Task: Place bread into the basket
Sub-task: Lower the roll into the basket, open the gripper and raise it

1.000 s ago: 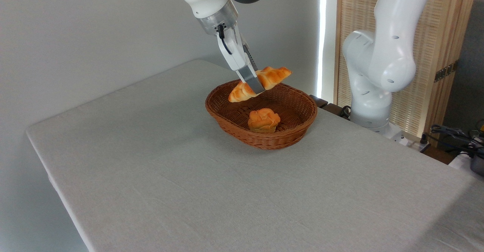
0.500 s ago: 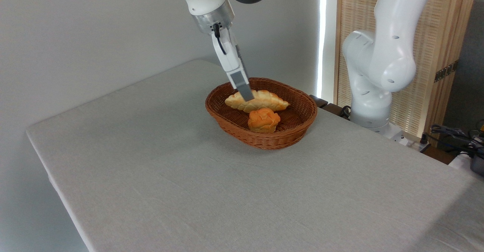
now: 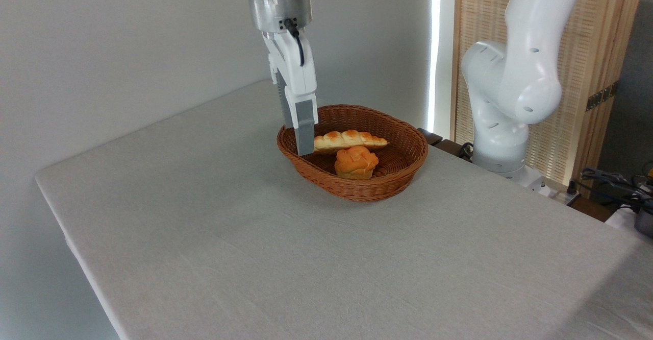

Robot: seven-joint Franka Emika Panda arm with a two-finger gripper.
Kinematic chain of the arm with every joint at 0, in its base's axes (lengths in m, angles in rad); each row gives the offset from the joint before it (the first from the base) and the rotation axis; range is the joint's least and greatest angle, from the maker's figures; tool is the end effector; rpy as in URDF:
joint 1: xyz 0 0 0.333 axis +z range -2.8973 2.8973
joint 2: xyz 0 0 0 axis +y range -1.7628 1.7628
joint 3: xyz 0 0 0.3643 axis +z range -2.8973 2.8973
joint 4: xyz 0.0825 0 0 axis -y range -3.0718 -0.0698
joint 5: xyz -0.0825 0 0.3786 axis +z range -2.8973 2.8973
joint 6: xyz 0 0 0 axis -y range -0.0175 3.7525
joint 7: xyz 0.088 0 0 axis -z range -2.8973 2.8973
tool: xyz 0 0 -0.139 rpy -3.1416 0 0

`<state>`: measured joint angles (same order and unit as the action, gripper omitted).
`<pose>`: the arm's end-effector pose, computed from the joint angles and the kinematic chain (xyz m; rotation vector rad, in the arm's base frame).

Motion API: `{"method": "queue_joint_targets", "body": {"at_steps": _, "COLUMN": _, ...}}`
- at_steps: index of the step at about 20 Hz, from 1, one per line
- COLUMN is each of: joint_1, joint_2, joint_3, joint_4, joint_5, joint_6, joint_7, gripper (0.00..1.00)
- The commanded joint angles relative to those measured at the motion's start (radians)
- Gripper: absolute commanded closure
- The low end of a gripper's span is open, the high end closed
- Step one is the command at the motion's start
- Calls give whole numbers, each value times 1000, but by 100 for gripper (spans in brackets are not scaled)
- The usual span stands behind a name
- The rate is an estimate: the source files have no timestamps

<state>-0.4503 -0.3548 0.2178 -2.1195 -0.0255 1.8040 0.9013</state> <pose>0.4241 -0.0908 0.5721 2.5722 -1.6492 0.0947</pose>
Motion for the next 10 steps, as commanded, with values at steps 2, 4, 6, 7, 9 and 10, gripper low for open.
{"method": "queue_joint_targets", "body": {"at_steps": 2, "joint_1": -8, "joint_2": 27, "joint_3": 35, "joint_4": 18, "joint_5": 16, "joint_6": 44, "joint_7": -255, "gripper": 0}}
{"method": "queue_joint_targets", "body": {"at_steps": 4, "joint_1": -8, "joint_2": 28, "joint_3": 60, "joint_4": 26, "joint_5": 59, "joint_6": 44, "joint_7": -324, "gripper": 0}}
{"method": "queue_joint_targets", "body": {"at_steps": 6, "joint_1": -8, "joint_2": 28, "joint_3": 61, "joint_4": 27, "joint_5": 62, "joint_6": 44, "joint_7": -329, "gripper": 0}}
{"method": "queue_joint_targets", "body": {"at_steps": 7, "joint_1": -8, "joint_2": 28, "joint_3": 61, "joint_4": 27, "joint_5": 62, "joint_6": 44, "joint_7": -326, "gripper": 0}}
{"method": "queue_joint_targets", "body": {"at_steps": 9, "joint_1": -8, "joint_2": 28, "joint_3": 63, "joint_4": 27, "joint_5": 62, "joint_6": 41, "joint_7": -318, "gripper": 0}}
{"method": "queue_joint_targets", "body": {"at_steps": 10, "joint_1": -8, "joint_2": 28, "joint_3": 64, "joint_4": 27, "joint_5": 62, "joint_6": 41, "joint_7": -318, "gripper": 0}}
